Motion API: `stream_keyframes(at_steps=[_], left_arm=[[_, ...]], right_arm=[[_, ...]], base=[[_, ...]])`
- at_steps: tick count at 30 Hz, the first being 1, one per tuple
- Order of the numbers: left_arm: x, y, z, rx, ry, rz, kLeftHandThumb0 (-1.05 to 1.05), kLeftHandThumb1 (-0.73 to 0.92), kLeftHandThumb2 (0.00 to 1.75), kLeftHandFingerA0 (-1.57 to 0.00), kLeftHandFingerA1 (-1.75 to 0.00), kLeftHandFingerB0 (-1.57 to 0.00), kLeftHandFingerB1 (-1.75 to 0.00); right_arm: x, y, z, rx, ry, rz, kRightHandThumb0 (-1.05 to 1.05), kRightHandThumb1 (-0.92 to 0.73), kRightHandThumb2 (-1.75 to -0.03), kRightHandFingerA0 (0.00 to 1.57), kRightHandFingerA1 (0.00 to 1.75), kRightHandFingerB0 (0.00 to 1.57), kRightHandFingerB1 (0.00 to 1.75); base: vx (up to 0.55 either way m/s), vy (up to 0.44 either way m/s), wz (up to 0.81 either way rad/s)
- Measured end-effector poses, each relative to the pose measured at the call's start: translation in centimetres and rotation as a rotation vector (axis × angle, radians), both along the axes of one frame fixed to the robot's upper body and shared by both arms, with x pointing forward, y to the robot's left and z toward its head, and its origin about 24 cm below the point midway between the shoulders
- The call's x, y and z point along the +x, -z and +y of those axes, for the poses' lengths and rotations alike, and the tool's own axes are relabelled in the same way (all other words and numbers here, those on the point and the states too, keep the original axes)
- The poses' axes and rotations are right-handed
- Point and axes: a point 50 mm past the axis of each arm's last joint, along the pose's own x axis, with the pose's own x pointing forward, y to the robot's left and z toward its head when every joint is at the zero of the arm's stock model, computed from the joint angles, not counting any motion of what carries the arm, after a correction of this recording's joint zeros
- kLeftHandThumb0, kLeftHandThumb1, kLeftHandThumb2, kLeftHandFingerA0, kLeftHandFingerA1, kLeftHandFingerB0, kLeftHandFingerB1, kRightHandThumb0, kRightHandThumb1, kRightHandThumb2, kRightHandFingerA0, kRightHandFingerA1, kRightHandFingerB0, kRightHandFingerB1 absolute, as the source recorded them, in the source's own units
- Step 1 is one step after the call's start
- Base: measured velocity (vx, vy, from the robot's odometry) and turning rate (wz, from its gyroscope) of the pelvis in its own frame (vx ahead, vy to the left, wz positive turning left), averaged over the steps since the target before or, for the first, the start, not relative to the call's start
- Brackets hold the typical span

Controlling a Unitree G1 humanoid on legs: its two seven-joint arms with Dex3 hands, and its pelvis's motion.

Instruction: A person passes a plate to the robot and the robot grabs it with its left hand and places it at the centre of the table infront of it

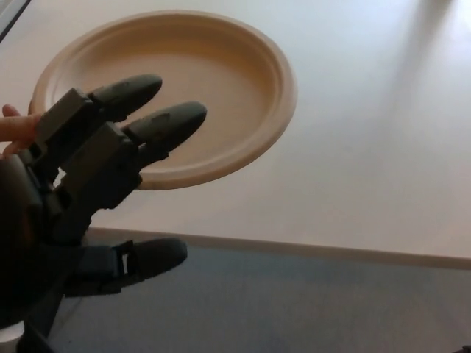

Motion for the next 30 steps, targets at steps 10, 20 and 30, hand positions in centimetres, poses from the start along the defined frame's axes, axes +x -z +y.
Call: stream_keyframes(at_steps=[10,20,30], left_arm=[[2.0,0.6,0.8,0.09,-0.123,0.077,-0.32,0.21,0.84,-0.07,-0.51,-0.06,-0.5],[3.0,0.6,0.4,0.207,-0.229,0.063,-0.71,0.41,0.73,-0.25,-0.42,-0.07,-0.39],[4.5,-1.2,-2.0,0.293,-0.266,-0.03,-0.26,0.56,0.66,-1.12,-1.33,-0.59,-0.44]], right_arm=[[0.0,0.0,0.0,0.003,-0.006,0.007,-0.55,-0.64,-0.59,0.68,0.68,0.49,0.51],[0.0,0.0,0.1,0.002,-0.009,0.008,-0.53,-0.64,-0.58,0.66,0.66,0.51,0.51],[0.0,0.0,0.1,0.002,-0.011,0.007,-0.55,-0.63,-0.59,0.68,0.71,0.5,0.51]], base=[[0.0,0.0,0.0],[0.0,0.0,0.0],[0.0,0.0,0.0]])
